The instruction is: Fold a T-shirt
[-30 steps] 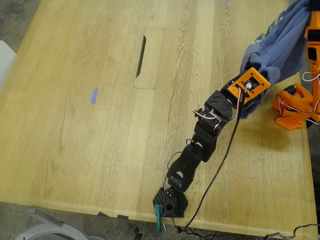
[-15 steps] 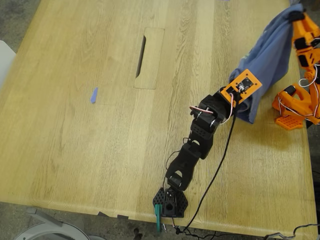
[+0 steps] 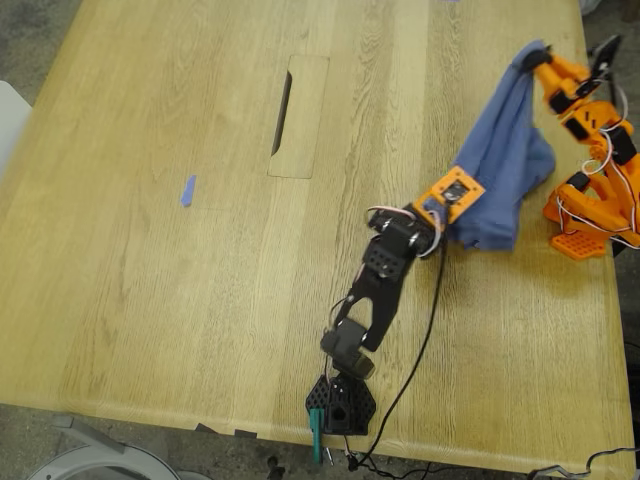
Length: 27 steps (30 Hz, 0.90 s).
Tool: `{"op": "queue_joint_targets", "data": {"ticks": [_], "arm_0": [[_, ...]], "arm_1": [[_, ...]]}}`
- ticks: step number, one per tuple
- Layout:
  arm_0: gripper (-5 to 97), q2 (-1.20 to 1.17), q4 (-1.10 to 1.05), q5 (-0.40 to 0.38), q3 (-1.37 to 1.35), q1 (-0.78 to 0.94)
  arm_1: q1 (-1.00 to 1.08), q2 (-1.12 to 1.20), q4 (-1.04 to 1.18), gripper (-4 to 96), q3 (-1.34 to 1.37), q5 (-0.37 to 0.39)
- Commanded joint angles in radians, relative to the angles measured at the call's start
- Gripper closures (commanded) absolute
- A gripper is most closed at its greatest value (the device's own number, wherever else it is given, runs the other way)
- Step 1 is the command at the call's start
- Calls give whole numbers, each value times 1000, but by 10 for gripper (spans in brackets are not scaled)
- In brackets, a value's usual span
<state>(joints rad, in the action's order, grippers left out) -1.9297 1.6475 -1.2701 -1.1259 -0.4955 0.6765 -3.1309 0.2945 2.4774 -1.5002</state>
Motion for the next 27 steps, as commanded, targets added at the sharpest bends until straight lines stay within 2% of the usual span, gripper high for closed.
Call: {"op": "queue_joint_targets", "data": {"ticks": [1, 8, 18, 27], "arm_0": [[918, -147, -175, 8, -132, 58], [918, -149, -336, 0, -239, 49], [918, -167, -515, 2, -357, 97], [918, -86, -723, 0, -360, 94]], "arm_1": [[-44, 32, -58, 908, 41, -6], [-126, 97, -147, 910, 143, -3], [-158, 109, -158, 910, 213, 6], [-219, 256, -290, 910, 219, 12]]}}
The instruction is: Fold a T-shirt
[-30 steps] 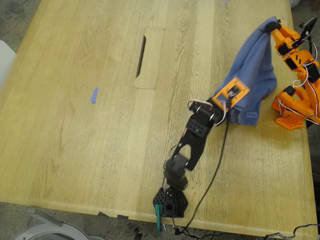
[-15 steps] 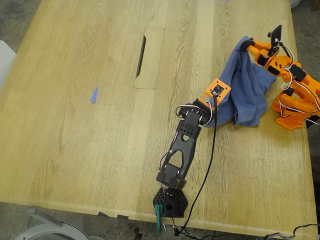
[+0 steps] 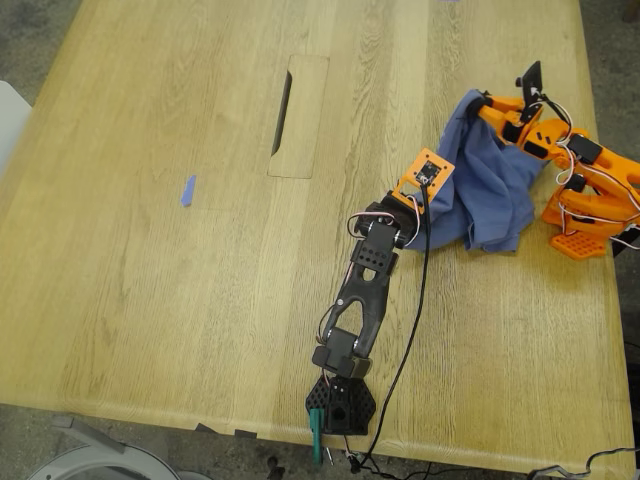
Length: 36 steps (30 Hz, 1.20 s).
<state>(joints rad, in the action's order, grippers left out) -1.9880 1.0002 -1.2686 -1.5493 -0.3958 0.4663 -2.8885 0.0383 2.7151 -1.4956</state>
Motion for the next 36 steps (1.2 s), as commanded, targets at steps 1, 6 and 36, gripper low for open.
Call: {"op": "queue_joint_targets", "data": {"ticks": [1, 6, 36], "arm_0": [[918, -20, -81, -2, 77, -14], [918, 12, -101, -6, 107, -98], [897, 716, -693, -5, 339, -380]], "arm_1": [[-9, 17, -37, 910, -18, 8], [0, 17, -41, 910, -17, 12], [40, -156, 166, 910, -41, 15]]}}
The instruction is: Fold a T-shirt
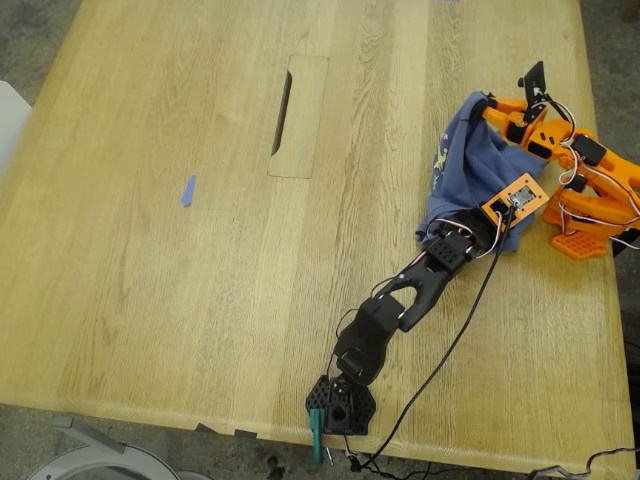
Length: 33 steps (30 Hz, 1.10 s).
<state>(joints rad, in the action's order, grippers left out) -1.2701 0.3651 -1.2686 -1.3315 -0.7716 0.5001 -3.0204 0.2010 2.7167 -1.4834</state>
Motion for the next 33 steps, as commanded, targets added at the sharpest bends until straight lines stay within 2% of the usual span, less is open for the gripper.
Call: {"op": "queue_joint_targets", "data": {"ticks": [1, 3, 6, 8, 10, 13, 23, 33], "arm_0": [[871, 17, -58, -2, 127, -5], [771, 32, -63, 5, 114, 2], [565, 44, -77, 6, 92, 20], [473, 52, -80, 3, 98, 31], [422, 54, -80, 3, 100, 37], [394, 64, -72, -5, 103, 37], [394, 209, -72, -55, 196, -51], [391, 353, -83, -57, 262, -77]], "arm_1": [[6, -28, 9, 910, -41, 3], [6, -37, 20, 910, -40, 3], [6, -46, 34, 910, -40, 3], [6, -55, 44, 910, -38, 3], [6, -66, 54, 910, -35, 3], [5, -78, 61, 910, -29, 3], [0, -84, 69, 910, -26, 2], [0, -84, 64, 910, -23, 2]]}}
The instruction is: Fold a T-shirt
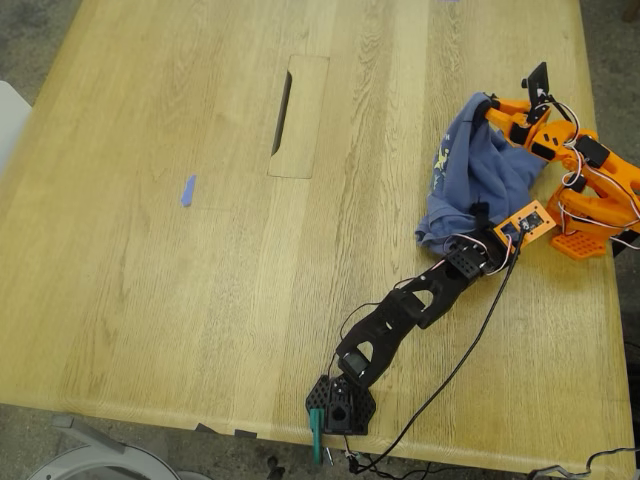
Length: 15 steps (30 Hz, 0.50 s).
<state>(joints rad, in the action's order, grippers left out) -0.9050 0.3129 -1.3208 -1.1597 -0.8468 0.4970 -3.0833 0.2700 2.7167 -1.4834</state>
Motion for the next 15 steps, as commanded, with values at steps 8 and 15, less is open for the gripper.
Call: {"op": "queue_joint_targets", "data": {"ticks": [8, 15], "arm_0": [[589, 189, -20, 5, 333, 52], [855, 224, 21, 2, 379, 77]], "arm_1": [[2, -31, -6, 910, -18, 2], [6, -52, 3, 910, -15, 2]]}}
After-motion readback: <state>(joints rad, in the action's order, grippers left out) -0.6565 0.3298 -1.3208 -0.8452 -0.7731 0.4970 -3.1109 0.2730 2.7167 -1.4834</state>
